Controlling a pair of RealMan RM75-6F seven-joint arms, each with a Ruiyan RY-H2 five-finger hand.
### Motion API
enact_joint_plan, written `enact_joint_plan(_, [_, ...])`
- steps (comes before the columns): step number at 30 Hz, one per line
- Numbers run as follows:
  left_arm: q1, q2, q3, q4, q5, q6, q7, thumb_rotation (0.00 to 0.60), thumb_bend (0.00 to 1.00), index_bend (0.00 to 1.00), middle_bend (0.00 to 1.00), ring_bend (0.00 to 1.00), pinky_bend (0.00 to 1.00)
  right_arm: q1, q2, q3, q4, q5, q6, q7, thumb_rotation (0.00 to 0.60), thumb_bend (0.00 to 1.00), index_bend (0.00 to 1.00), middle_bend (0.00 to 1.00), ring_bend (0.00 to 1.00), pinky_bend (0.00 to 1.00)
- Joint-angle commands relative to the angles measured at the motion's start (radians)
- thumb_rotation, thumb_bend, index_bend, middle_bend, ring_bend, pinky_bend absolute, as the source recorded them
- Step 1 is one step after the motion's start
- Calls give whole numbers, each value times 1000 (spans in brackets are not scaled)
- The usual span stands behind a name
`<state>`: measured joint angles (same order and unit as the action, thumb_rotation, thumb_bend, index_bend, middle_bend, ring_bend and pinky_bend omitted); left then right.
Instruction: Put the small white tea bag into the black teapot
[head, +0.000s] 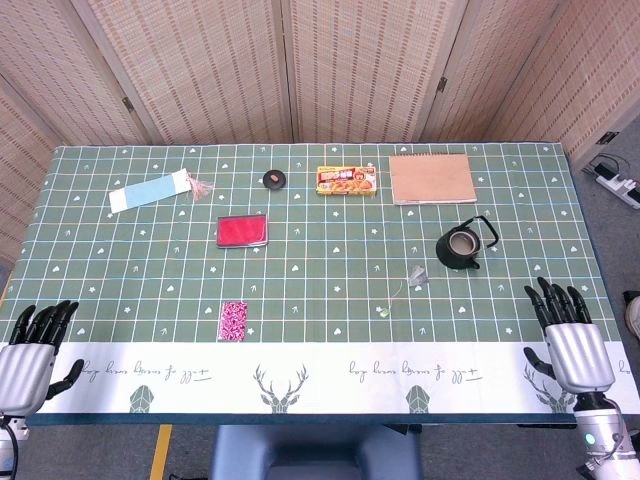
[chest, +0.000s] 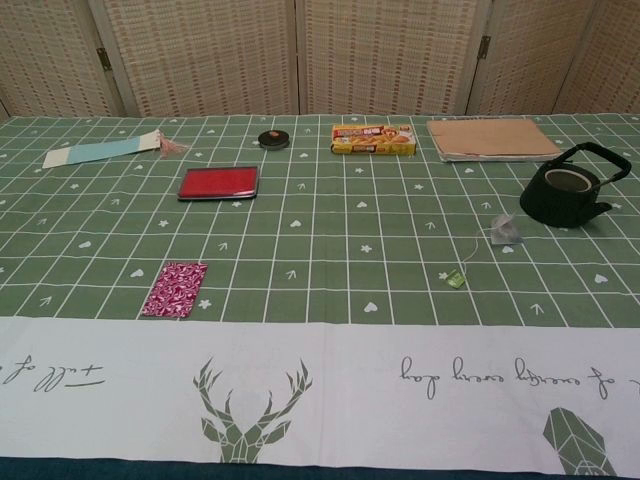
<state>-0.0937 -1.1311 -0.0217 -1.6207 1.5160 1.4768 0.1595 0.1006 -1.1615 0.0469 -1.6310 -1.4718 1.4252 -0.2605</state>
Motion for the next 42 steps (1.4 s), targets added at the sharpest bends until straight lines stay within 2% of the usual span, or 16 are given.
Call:
enact_joint_plan(1, [-2,2,0,-2,0,-3,-9,600,321,0,50,77,6,-7,-8,-4,0,-11,18,-22,600,268,0,0,0,0])
enact_joint_plan(6, [-3,3,0,-2,-1,-5,-19,600,321,0,51,79,7,-2,-6,-18,-2,-30,3,-16,600,269,0,0,0,0])
enact_joint_plan(11, [-3,11,0,0,3,-4,-50,600,321,0,50,80,7,45,19,-55,1,-123,-62,92,600,269,19,0,0,0])
enact_joint_plan(14, [-5,15,-7,3,-21,-18,-60,600,321,0,50,81,7,104,40,-68,-19,-174,-138,132,600,268,111,0,0,0])
enact_joint_plan(17, [-13,27,-18,8,-46,-40,-107,600,321,0,56,84,7,165,49,-52,-68,-177,-218,95,600,268,224,0,0,0])
enact_joint_plan(19, [-20,33,-32,19,-74,-57,-144,600,321,0,60,88,8,206,50,-30,-118,-129,-291,27,600,268,283,0,0,0])
enact_joint_plan(22, [-28,35,-41,31,-98,-77,-159,600,321,0,61,90,9,261,37,11,-180,-24,-385,-83,600,269,320,0,0,0])
enact_joint_plan(26, [-29,38,-38,35,-94,-79,-162,600,321,0,66,94,9,326,-15,64,-201,128,-451,-221,600,268,361,0,0,0])
enact_joint_plan(33, [-21,43,-28,33,-63,-58,-196,600,321,2,80,100,13,434,-158,101,-177,419,-452,-535,600,269,374,0,0,0])
enact_joint_plan(37, [-23,39,-31,42,-61,-55,-200,600,321,0,80,101,13,491,-241,100,-127,511,-442,-623,600,269,374,0,0,0])
enact_joint_plan(42, [-24,44,-28,46,-59,-61,-220,600,321,0,80,100,13,552,-326,109,-64,588,-428,-670,600,302,384,0,0,0])
